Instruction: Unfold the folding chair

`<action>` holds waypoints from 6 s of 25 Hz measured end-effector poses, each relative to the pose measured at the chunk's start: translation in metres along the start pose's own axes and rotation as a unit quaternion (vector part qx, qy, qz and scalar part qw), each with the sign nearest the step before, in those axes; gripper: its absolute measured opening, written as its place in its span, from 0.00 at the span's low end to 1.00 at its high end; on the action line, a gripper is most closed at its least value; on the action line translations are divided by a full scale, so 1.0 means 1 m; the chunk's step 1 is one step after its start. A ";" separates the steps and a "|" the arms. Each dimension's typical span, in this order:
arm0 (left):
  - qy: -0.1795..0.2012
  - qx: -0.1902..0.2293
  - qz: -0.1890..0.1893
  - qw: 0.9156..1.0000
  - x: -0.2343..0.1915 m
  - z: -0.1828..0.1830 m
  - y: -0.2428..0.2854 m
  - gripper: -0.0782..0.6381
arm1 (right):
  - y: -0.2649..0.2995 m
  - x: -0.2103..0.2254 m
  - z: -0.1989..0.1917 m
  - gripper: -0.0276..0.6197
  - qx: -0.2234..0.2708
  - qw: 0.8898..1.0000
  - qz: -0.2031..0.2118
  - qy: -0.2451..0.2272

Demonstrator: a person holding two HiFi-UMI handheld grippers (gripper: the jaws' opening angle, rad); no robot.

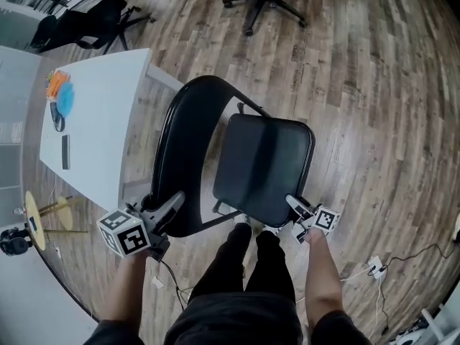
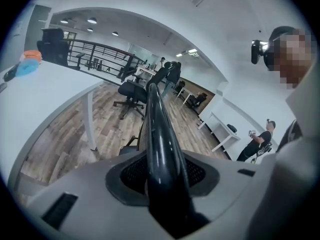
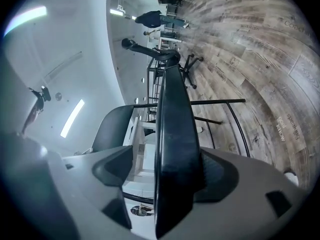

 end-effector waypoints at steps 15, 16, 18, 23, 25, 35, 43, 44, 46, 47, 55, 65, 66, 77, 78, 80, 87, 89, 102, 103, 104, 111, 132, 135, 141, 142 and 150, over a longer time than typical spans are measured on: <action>-0.056 0.083 -0.135 0.986 0.029 0.040 -0.070 0.46 | 0.105 -0.168 -0.042 0.63 -0.014 0.999 0.031 -0.016; -0.059 0.087 -0.142 0.984 0.025 0.044 -0.076 0.47 | 0.118 -0.178 -0.047 0.63 -0.016 0.999 0.034 -0.017; -0.059 0.091 -0.147 0.983 0.013 0.049 -0.088 0.47 | 0.145 -0.197 -0.060 0.63 -0.018 0.999 0.038 -0.013; -0.064 0.089 -0.158 0.981 -0.018 0.061 -0.116 0.48 | 0.211 -0.233 -0.092 0.63 -0.032 0.999 0.037 -0.019; -0.071 0.092 -0.170 0.979 -0.027 0.064 -0.128 0.49 | 0.236 -0.246 -0.107 0.63 -0.046 0.998 0.033 -0.031; -0.094 0.098 -0.206 0.969 -0.060 0.076 -0.158 0.53 | 0.320 -0.276 -0.146 0.64 -0.086 0.994 -0.007 -0.066; -0.097 0.098 -0.208 0.968 -0.099 0.083 -0.174 0.53 | 0.370 -0.282 -0.169 0.64 -0.101 0.992 -0.044 -0.065; -0.099 0.099 -0.209 0.968 -0.106 0.084 -0.177 0.53 | 0.377 -0.284 -0.171 0.64 -0.106 0.991 -0.041 -0.068; -0.100 0.100 -0.208 0.968 -0.119 0.087 -0.182 0.53 | 0.387 -0.285 -0.175 0.64 -0.114 0.990 -0.046 -0.070; -0.099 0.100 -0.207 0.968 -0.126 0.088 -0.185 0.53 | 0.393 -0.285 -0.177 0.64 -0.115 0.990 -0.045 -0.070; -0.090 0.085 -0.193 0.973 -0.180 0.094 -0.203 0.52 | 0.436 -0.288 -0.194 0.64 -0.126 0.990 -0.037 -0.054; -0.057 0.072 -0.158 0.983 -0.236 0.097 -0.216 0.51 | 0.483 -0.284 -0.211 0.64 -0.142 0.988 -0.040 -0.054; -0.057 0.072 -0.157 0.983 -0.239 0.098 -0.217 0.51 | 0.486 -0.285 -0.212 0.64 -0.144 0.987 -0.041 -0.056; -0.055 0.069 -0.146 0.985 -0.250 0.098 -0.217 0.50 | 0.494 -0.279 -0.215 0.64 -0.148 0.985 -0.054 -0.071; -0.056 0.070 -0.148 0.985 -0.250 0.098 -0.217 0.50 | 0.494 -0.279 -0.214 0.64 -0.149 0.985 -0.053 -0.071; -0.062 0.073 -0.151 0.984 -0.250 0.097 -0.218 0.50 | 0.492 -0.276 -0.217 0.64 -0.156 0.983 -0.053 -0.076; -0.067 0.119 -0.112 0.984 -0.266 0.093 -0.247 0.50 | 0.463 -0.276 -0.212 0.64 -0.146 0.978 -0.070 -0.133; -0.061 0.130 -0.092 0.985 -0.268 0.096 -0.259 0.50 | 0.448 -0.284 -0.199 0.64 -0.127 0.975 -0.075 -0.167; 0.013 0.297 -0.031 0.954 -0.178 0.149 -0.321 0.48 | 0.285 -0.474 -0.130 0.63 0.021 0.867 0.002 -0.498; 0.022 0.310 -0.031 0.950 -0.154 0.149 -0.319 0.46 | 0.265 -0.485 -0.127 0.63 0.032 0.854 -0.002 -0.519; 0.031 0.320 -0.026 0.946 -0.129 0.148 -0.316 0.44 | 0.245 -0.493 -0.123 0.63 0.043 0.840 -0.009 -0.540; 0.073 0.347 -0.026 0.935 0.033 0.094 -0.255 0.29 | 0.085 -0.520 -0.100 0.40 0.109 0.775 -0.059 -0.620; 0.194 0.306 0.045 0.931 0.266 -0.088 -0.222 0.12 | -0.193 -0.528 -0.148 0.07 0.248 0.654 -0.217 -0.681; 0.205 0.310 0.031 0.928 0.273 -0.095 -0.235 0.12 | -0.200 -0.536 -0.168 0.07 0.253 0.651 -0.224 -0.680; 0.208 0.313 0.014 0.926 0.253 -0.104 -0.276 0.12 | -0.182 -0.547 -0.217 0.07 0.251 0.640 -0.251 -0.681; 0.206 0.312 0.014 0.927 0.248 -0.108 -0.283 0.12 | -0.179 -0.547 -0.225 0.07 0.249 0.640 -0.258 -0.680; 0.196 0.307 0.011 0.931 0.212 -0.147 -0.335 0.12 | -0.153 -0.553 -0.288 0.06 0.244 0.645 -0.266 -0.673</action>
Point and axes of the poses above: the fingertips, and each gripper's own axes: y forward along the fingers, x to its right, z out of its top, the point moved 1 cm from there along -y, backward along the fingers, and after that the axes turned 1 degree about -x, right-handed, at the moved point
